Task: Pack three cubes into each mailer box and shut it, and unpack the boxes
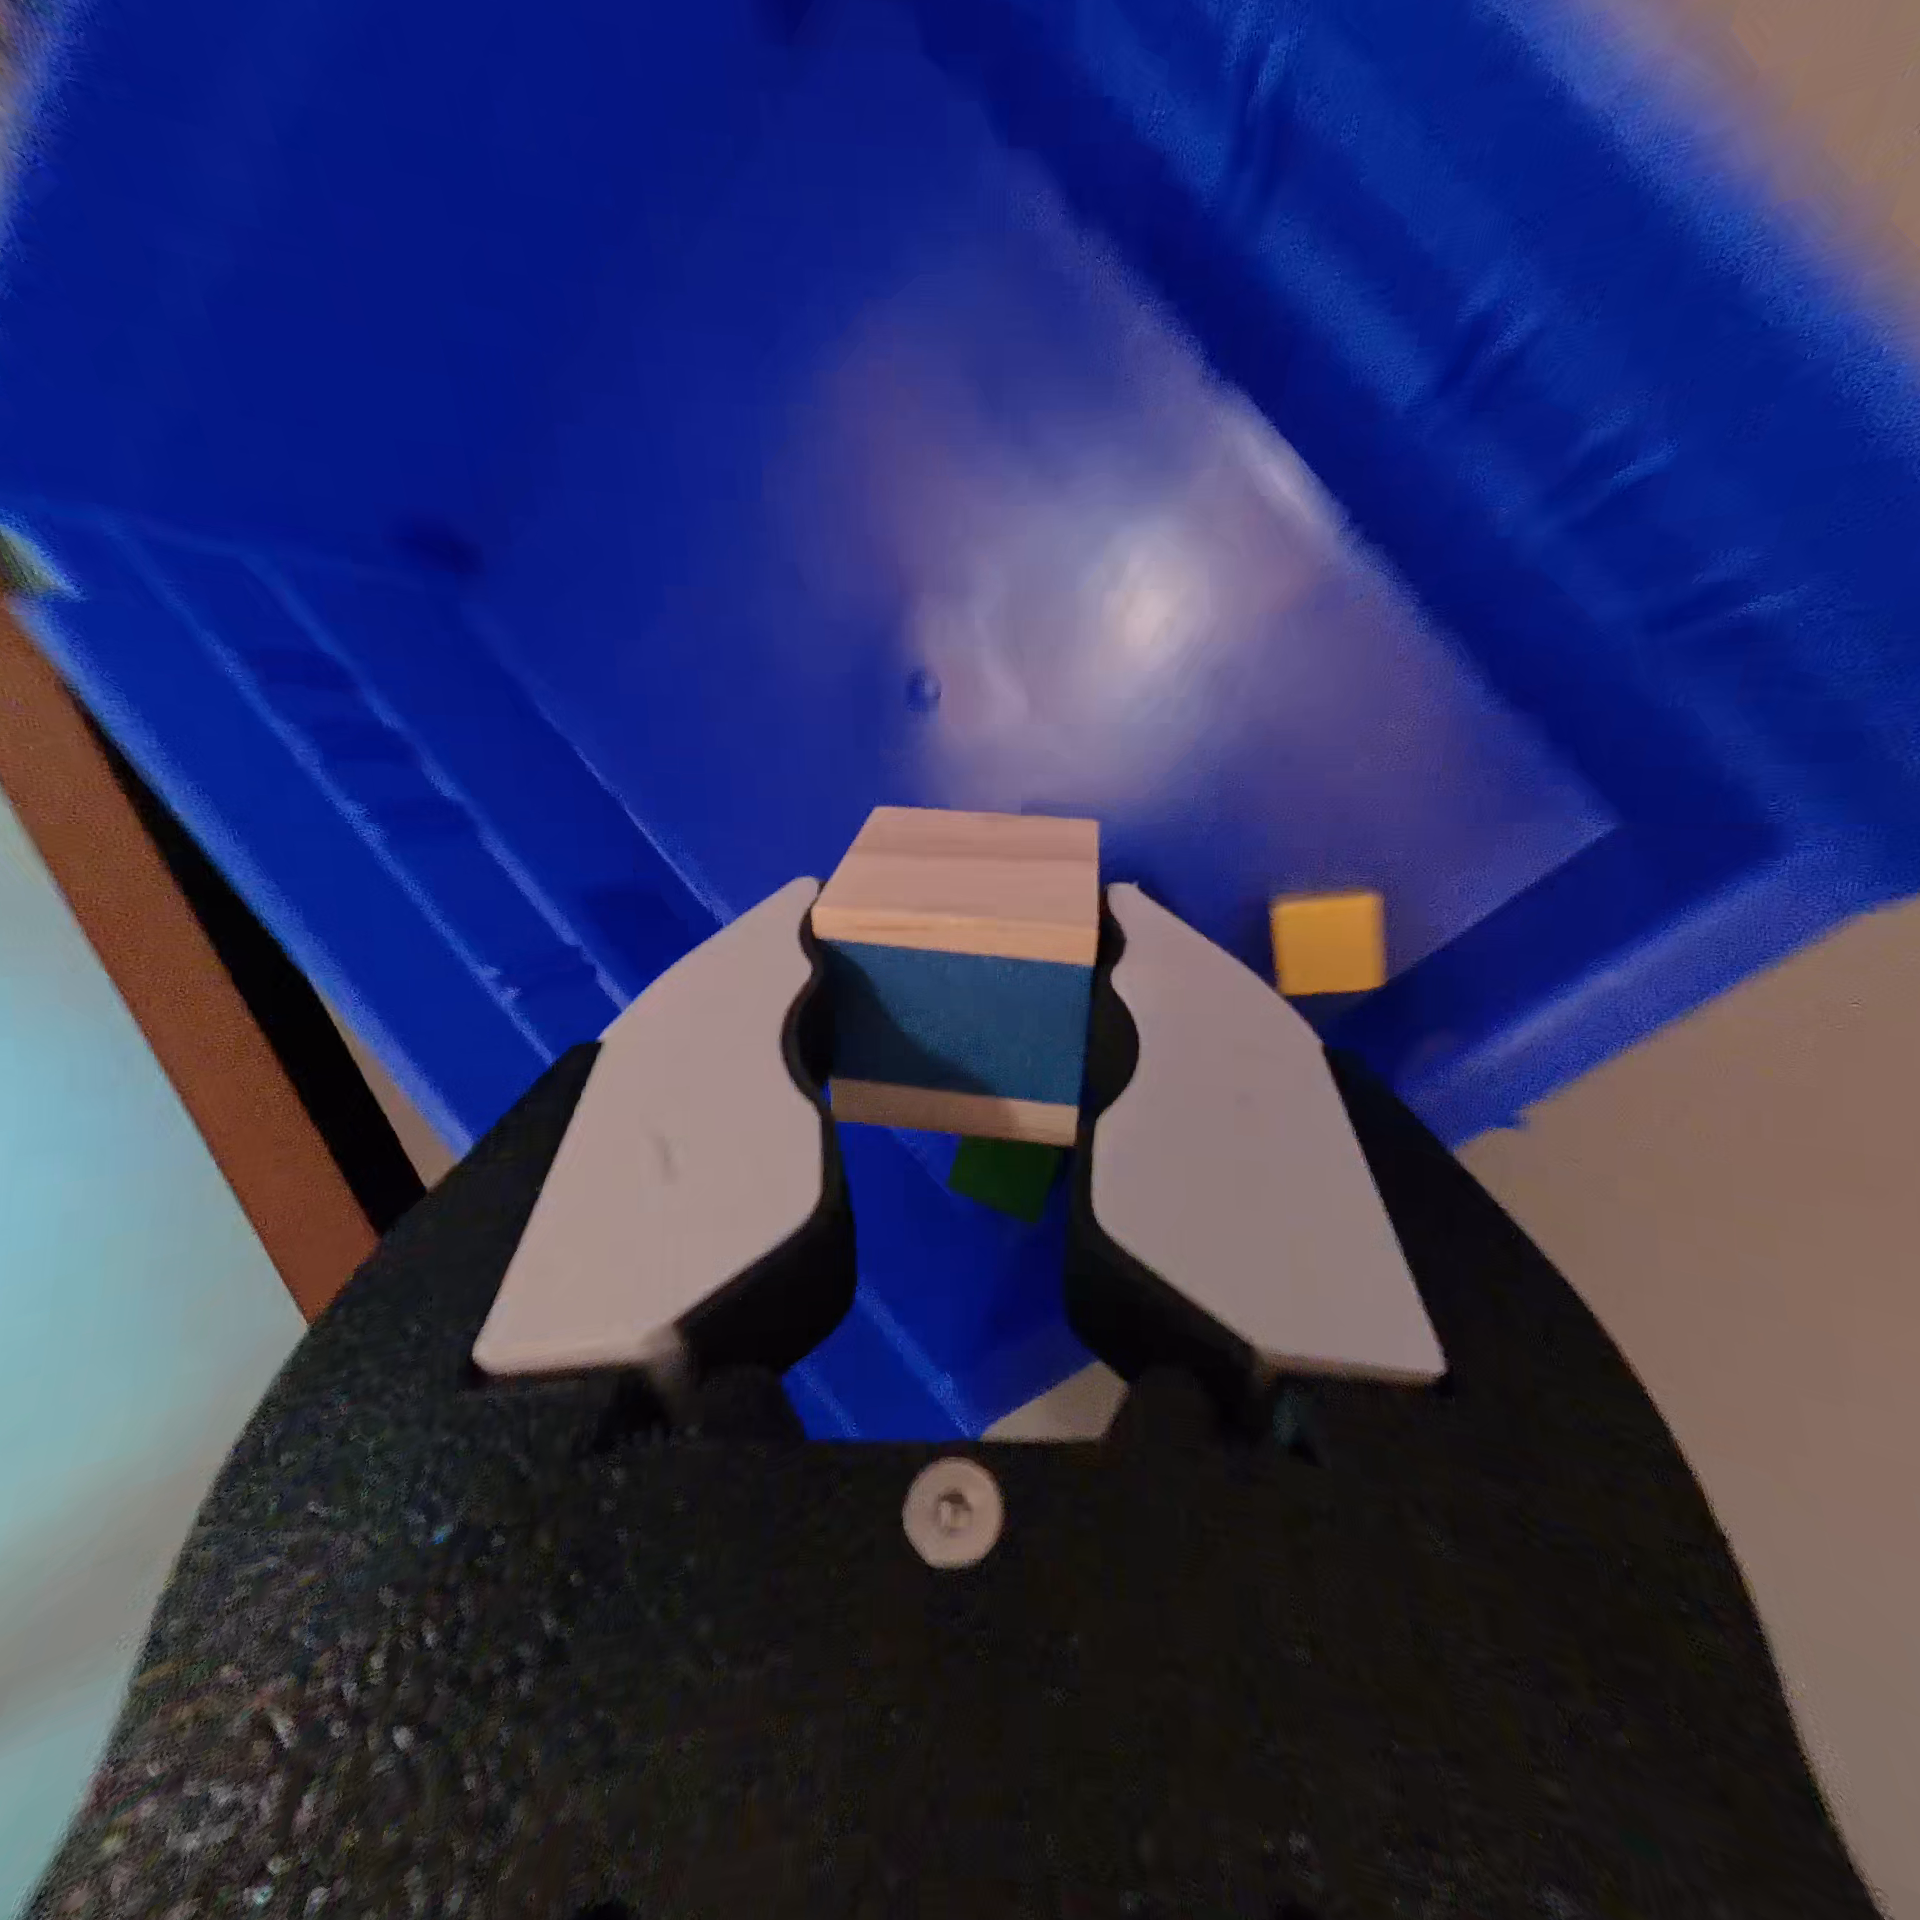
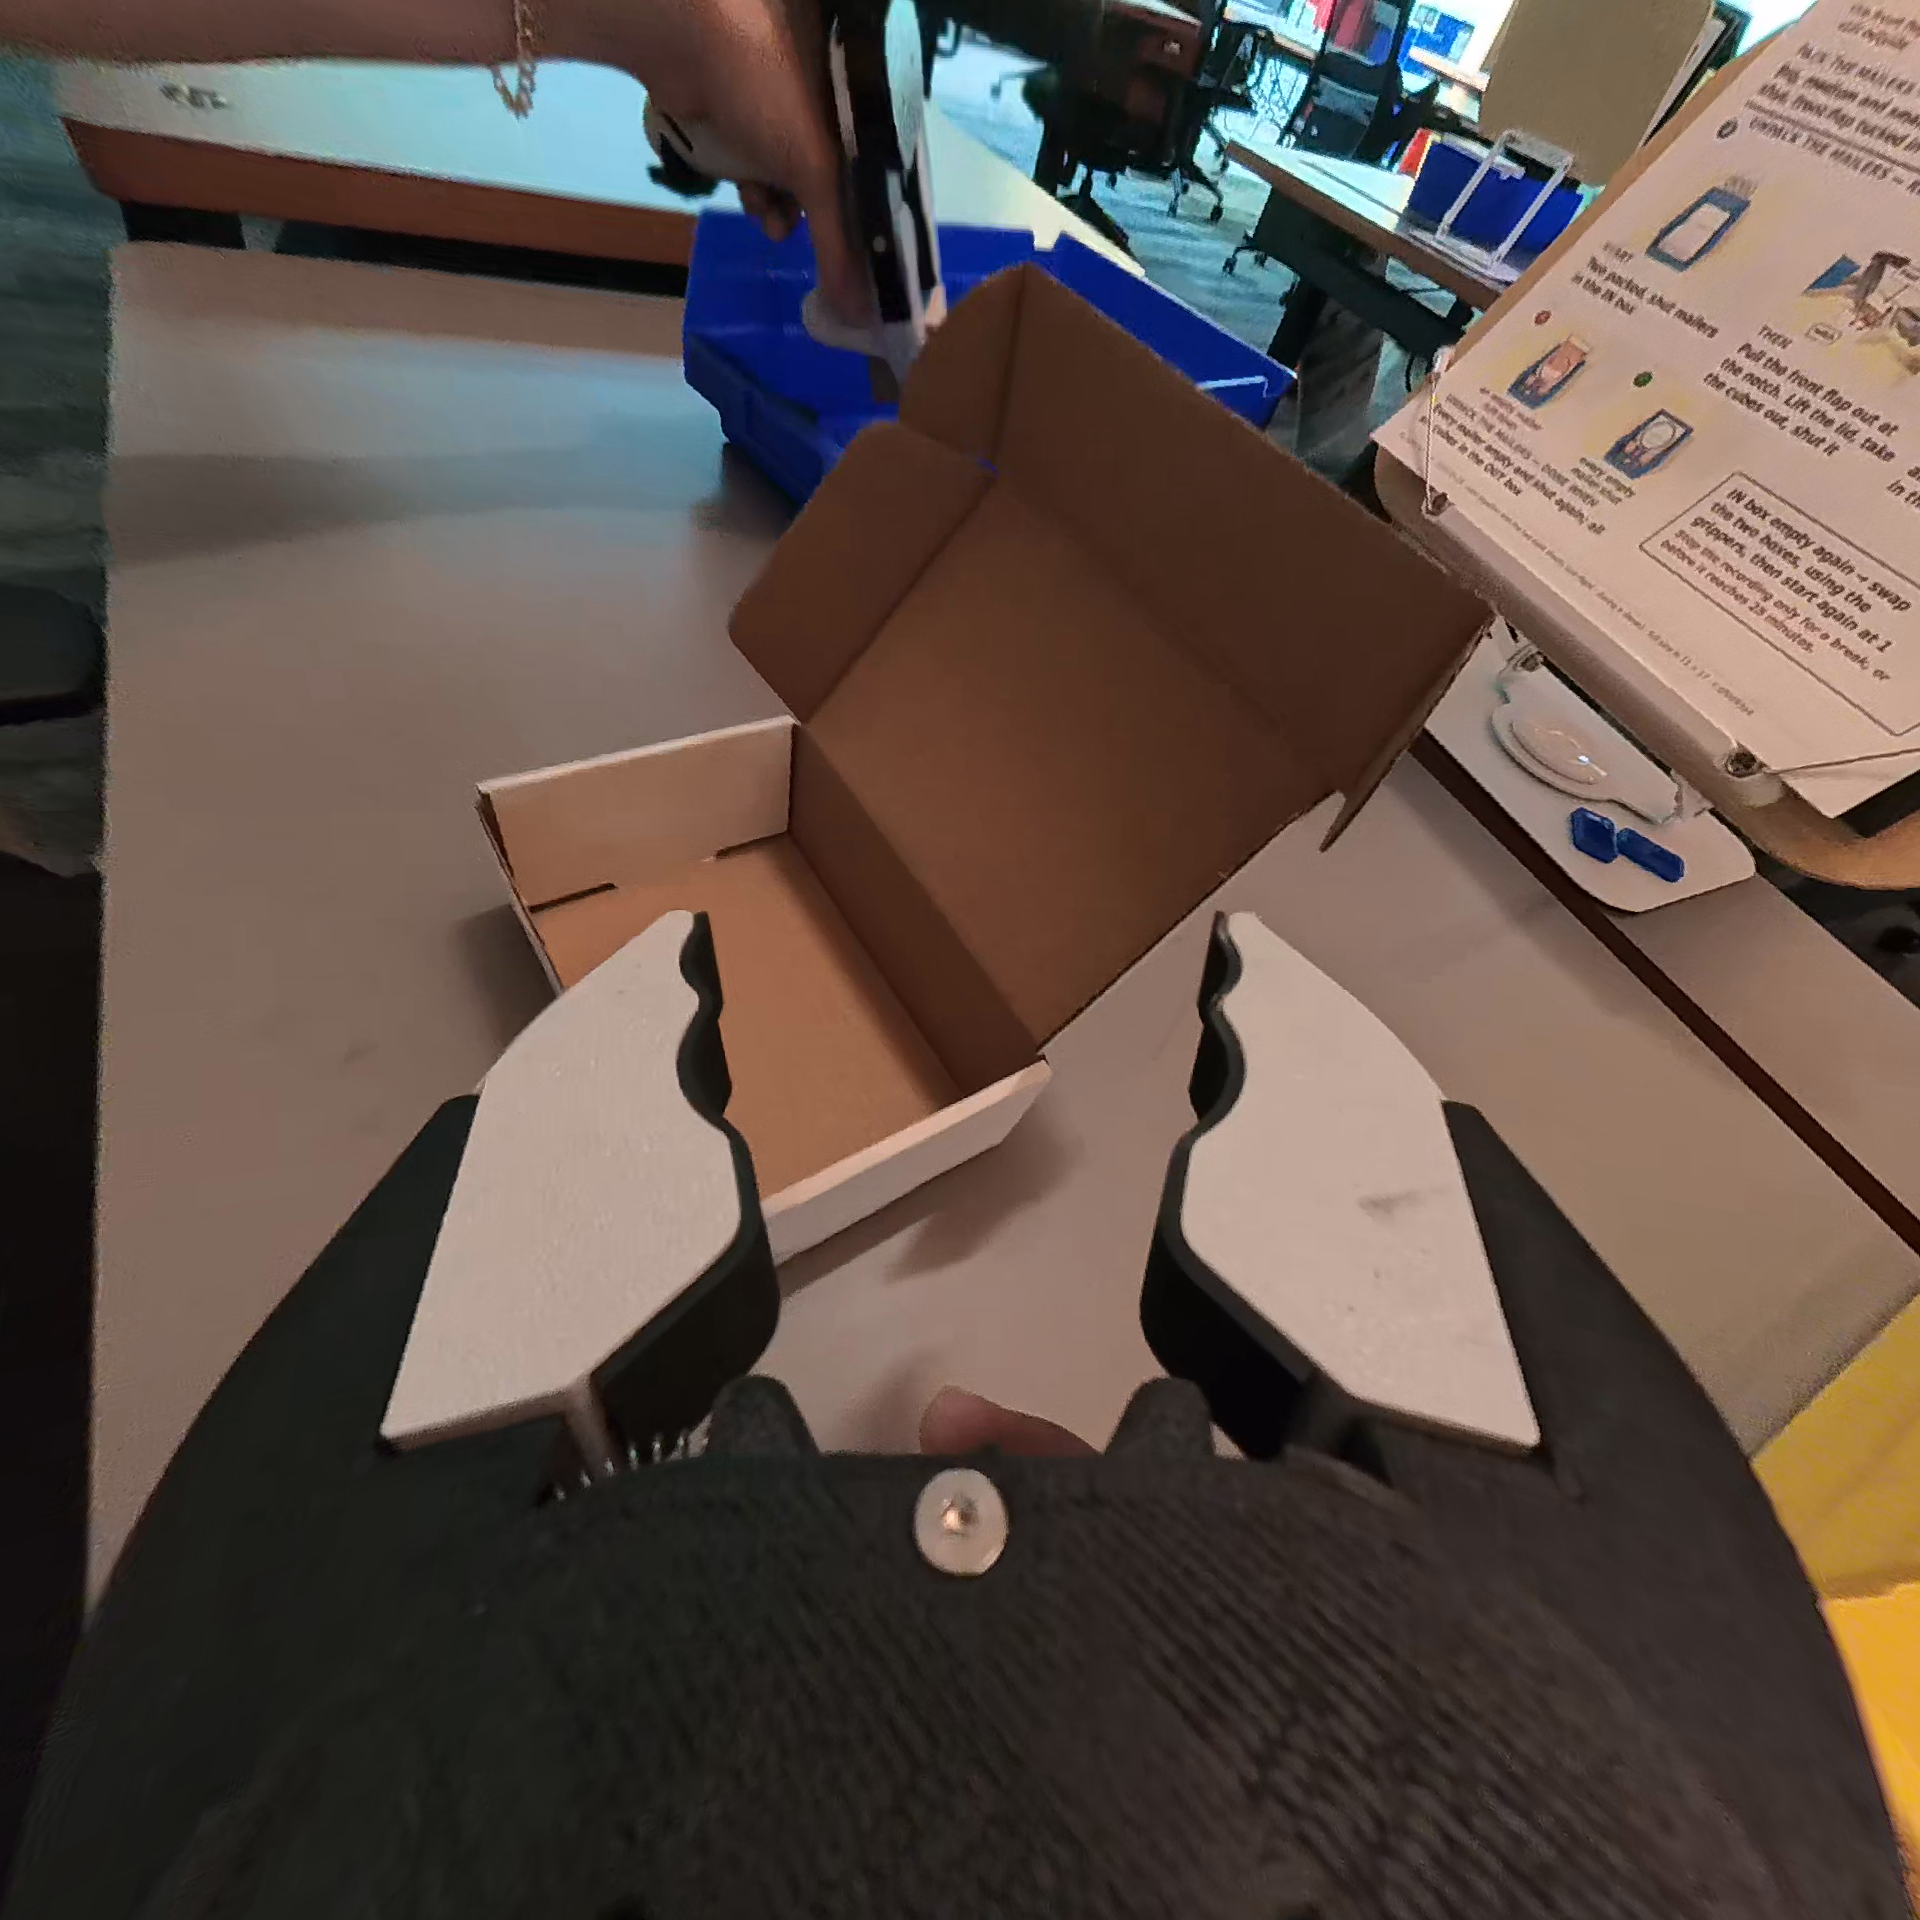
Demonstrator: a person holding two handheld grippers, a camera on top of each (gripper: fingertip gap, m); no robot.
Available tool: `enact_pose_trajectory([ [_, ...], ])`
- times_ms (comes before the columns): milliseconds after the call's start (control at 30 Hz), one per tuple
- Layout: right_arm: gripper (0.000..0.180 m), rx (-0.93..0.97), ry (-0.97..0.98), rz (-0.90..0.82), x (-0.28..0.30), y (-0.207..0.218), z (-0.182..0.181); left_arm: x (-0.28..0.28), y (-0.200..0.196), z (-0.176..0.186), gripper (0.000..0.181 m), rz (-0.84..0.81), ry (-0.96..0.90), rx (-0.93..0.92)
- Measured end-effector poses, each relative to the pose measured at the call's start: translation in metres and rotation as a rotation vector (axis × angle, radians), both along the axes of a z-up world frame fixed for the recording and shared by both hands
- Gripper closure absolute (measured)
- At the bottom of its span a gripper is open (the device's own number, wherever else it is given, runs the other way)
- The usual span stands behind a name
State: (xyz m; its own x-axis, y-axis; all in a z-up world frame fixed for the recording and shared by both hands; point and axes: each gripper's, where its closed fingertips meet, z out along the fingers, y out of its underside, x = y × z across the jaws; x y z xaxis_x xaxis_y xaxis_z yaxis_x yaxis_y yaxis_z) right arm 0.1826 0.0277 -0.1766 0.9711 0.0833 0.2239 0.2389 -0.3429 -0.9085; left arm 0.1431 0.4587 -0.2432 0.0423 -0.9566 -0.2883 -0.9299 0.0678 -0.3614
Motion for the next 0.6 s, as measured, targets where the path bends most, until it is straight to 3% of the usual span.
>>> enact_pose_trajectory([
  [100,0.089,0.058,0.094,0.006,-0.008,0.001,0.014,0.016,-0.037,0.063,0.135,-0.103,-0.277,-0.023],
  [300,0.076,0.235,0.382,0.153,-0.043,0.006,0.054,0.003,-0.181,0.173,0.135,-0.506,-0.877,-0.236],
  [467,0.074,0.299,0.596,0.312,-0.08,0.008,0.078,-0.039,-0.295,0.194,0.136,-0.868,-1.085,-0.304],
  [600,0.079,0.315,0.84,0.427,-0.104,0.012,0.091,-0.059,-0.361,0.181,0.135,-1.078,-1.1,-0.295],
])
